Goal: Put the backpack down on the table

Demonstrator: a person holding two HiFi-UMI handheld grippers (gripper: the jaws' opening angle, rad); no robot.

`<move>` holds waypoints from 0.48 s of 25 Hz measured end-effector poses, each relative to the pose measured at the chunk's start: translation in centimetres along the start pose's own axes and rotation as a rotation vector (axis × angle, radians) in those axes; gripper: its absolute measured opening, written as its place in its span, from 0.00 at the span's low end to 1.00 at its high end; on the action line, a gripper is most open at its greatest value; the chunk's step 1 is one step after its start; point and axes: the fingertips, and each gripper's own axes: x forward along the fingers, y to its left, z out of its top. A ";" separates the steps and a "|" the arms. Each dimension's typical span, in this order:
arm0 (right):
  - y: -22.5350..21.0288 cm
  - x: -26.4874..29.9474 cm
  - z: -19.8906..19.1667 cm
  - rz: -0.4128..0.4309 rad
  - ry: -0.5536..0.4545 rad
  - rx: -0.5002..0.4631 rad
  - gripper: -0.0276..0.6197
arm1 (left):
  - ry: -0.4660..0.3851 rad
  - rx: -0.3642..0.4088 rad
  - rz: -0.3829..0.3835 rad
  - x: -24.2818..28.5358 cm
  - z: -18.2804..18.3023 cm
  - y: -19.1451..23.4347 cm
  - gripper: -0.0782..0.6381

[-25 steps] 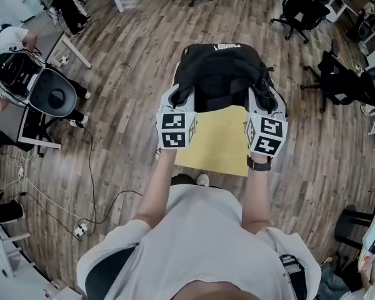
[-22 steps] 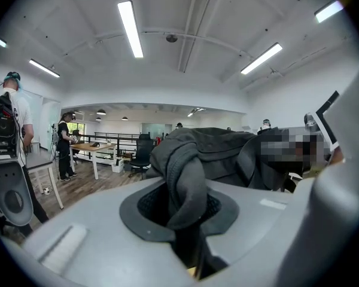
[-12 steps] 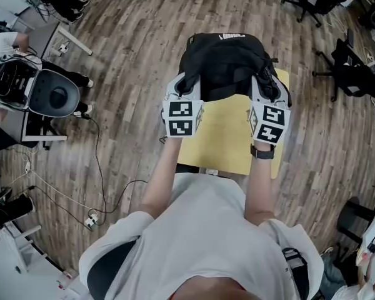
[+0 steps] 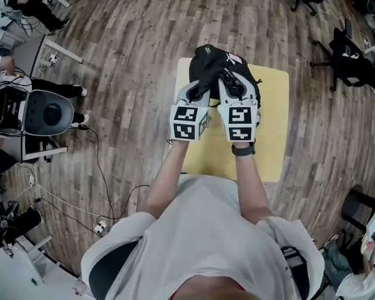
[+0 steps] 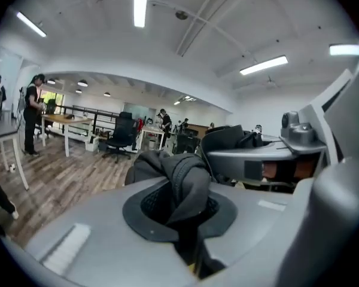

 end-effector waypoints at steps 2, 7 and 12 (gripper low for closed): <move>-1.1 1.1 -2.0 0.005 0.043 0.056 0.21 | 0.025 -0.078 -0.020 0.5 -1.6 1.5 0.16; -3.7 3.3 -6.3 -0.036 0.131 0.119 0.21 | 0.033 -0.167 -0.059 1.8 -3.6 4.3 0.16; -4.3 5.0 -9.3 -0.047 0.188 0.156 0.21 | 0.060 -0.204 -0.093 3.5 -5.4 6.0 0.16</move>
